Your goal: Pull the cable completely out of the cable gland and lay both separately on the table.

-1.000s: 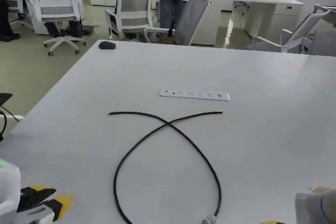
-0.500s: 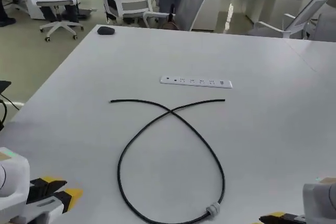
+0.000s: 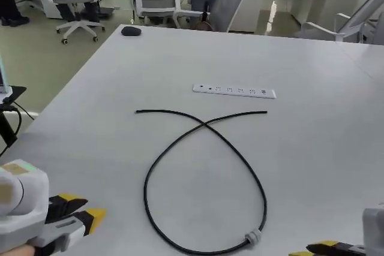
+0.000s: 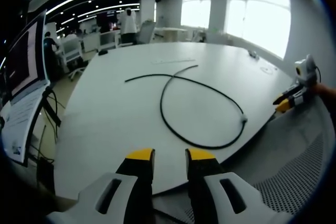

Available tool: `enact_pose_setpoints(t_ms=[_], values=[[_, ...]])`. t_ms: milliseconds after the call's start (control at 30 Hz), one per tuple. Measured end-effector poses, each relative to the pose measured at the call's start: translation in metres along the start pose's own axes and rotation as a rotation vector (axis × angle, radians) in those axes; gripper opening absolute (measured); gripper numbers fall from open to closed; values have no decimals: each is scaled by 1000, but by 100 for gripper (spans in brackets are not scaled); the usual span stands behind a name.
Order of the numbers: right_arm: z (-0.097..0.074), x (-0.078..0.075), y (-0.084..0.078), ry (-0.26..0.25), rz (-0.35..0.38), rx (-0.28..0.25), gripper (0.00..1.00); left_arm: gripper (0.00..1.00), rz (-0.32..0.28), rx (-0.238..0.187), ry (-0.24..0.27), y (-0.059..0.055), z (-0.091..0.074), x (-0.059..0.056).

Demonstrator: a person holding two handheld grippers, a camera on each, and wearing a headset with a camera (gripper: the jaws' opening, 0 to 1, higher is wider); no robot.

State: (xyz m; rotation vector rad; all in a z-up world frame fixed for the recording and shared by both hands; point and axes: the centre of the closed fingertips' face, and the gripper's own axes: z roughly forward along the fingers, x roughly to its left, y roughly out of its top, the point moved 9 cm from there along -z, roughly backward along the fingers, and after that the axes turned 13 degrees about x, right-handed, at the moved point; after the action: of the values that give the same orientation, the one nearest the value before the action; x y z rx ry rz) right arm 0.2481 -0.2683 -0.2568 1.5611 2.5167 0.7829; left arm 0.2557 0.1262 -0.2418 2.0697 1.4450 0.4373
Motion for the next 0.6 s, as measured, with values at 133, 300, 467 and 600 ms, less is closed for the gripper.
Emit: enact_pose_setpoints(t_ms=[133,300,467,600], values=[[0,0,0,4,1,-2,24,27,25,16,-3,0,0,-3],[-1,0,-1,11,7,-1,25,31,171,105,-10,0,3,-10],[-1,0,0,18,8,-5,24,31,247,140,-42,3,4,-18],[-1,0,0,19,8,-6,24,34,447,117,2,20,1,-29]])
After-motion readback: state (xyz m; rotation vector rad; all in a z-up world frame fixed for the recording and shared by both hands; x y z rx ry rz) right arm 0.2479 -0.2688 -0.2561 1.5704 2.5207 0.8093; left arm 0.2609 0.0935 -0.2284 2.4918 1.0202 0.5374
